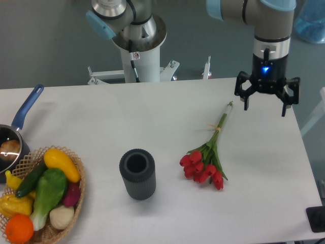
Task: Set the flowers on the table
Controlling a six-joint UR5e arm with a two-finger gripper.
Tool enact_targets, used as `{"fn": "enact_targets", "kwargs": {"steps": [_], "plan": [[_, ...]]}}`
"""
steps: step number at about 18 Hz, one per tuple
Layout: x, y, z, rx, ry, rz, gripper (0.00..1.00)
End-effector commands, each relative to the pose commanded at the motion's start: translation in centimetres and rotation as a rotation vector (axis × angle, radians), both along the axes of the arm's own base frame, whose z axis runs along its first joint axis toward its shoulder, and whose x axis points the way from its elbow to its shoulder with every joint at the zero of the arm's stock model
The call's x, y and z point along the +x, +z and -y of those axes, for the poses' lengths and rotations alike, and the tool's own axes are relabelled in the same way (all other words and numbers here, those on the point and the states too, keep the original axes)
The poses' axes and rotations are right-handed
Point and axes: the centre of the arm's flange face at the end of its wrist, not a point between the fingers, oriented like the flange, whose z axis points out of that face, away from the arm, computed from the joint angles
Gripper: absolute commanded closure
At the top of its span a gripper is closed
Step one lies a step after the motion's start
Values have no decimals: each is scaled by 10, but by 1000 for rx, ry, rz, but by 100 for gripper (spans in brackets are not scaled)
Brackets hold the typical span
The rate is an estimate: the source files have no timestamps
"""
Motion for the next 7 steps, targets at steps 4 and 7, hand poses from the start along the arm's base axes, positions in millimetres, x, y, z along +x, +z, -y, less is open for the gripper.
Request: {"fn": "enact_targets", "kwargs": {"steps": [4, 7], "plan": [[1, 1, 2, 0, 2, -3, 0], [1, 2, 2, 1, 3, -4, 0]]}}
